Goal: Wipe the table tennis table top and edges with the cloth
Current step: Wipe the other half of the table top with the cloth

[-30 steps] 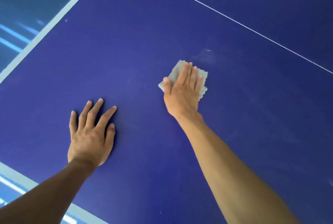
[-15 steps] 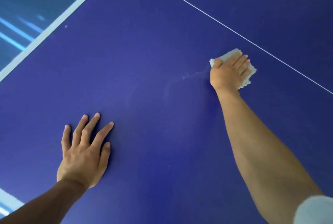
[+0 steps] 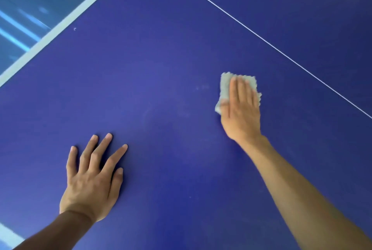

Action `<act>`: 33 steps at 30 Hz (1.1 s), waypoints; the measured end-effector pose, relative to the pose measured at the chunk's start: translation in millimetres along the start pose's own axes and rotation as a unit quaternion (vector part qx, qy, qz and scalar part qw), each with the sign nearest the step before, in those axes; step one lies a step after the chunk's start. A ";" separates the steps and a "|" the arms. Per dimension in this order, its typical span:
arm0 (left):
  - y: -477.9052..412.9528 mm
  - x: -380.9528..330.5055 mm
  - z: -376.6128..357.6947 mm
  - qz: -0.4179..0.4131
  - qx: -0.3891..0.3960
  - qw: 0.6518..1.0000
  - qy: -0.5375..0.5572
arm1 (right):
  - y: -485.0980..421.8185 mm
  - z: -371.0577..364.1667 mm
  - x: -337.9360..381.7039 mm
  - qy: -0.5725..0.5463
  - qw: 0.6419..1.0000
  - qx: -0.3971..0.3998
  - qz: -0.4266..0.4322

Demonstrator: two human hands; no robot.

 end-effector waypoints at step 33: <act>0.2 2.9 -4.7 -0.022 -0.045 0.999 0.012 | -39.8 3.8 292.4 -0.008 0.984 -0.012 0.180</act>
Point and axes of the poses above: each hand's wrist, its own y-axis away from the middle knuckle, its own z-axis out of the back of the hand, x = y × z, the point moved 9 cm from there along -y, towards the middle knuckle, and after that the axes turned 8 degrees about -z, right-handed, at the moved point
